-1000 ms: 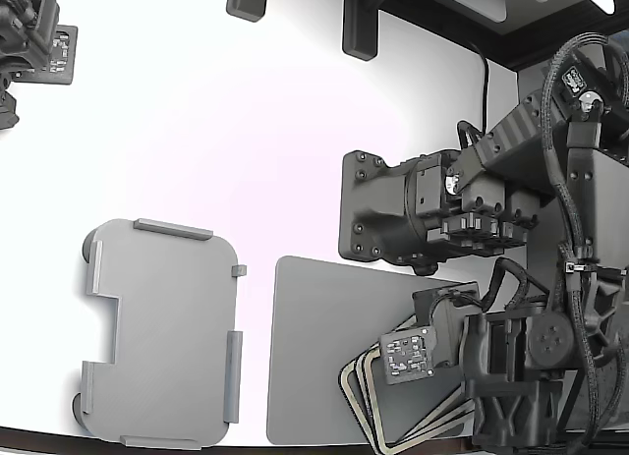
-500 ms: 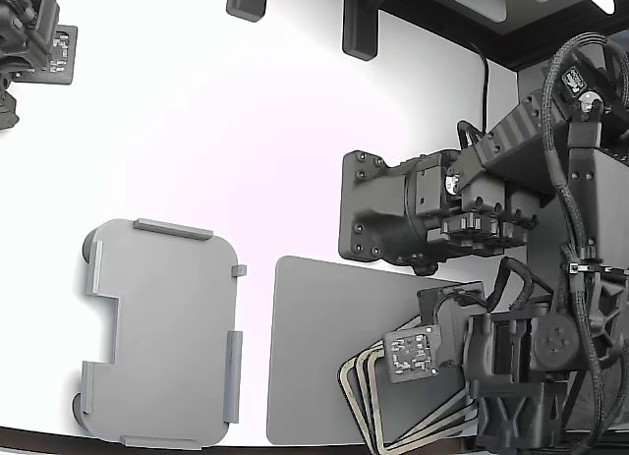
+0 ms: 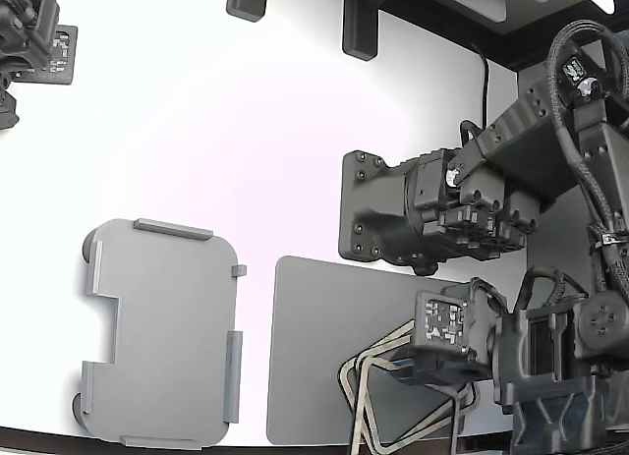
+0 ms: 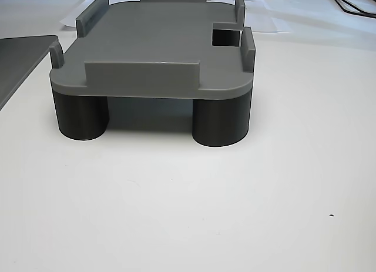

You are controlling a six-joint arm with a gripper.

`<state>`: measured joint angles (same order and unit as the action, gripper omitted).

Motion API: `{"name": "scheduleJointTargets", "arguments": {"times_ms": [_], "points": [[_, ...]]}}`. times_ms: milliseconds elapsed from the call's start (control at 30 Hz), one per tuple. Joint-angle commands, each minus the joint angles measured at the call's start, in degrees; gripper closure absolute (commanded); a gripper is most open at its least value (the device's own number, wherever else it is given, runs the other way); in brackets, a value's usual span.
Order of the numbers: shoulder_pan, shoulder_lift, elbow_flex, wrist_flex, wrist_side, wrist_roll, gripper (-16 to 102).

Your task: Move top rectangular frame to the holder.

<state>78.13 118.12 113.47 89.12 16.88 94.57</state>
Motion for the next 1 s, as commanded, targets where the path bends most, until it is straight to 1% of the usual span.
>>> {"name": "scheduleJointTargets", "arguments": {"times_ms": [0,167,300,467,700,867,967], "points": [[-5.89,-0.26,-4.31,0.09,2.81,8.35,97],[-12.83,-3.34,-9.32,-0.26,6.5,19.51,97],[-20.21,-8.88,-15.91,1.93,6.86,26.02,97],[-29.09,-17.4,-27.07,5.63,4.66,31.11,97],[-39.81,-23.73,-35.24,5.71,0.09,27.25,97],[-44.91,-29.62,-39.99,5.63,-3.34,24.61,97],[-46.41,-32.43,-41.84,5.63,-4.31,24.08,97]]}}
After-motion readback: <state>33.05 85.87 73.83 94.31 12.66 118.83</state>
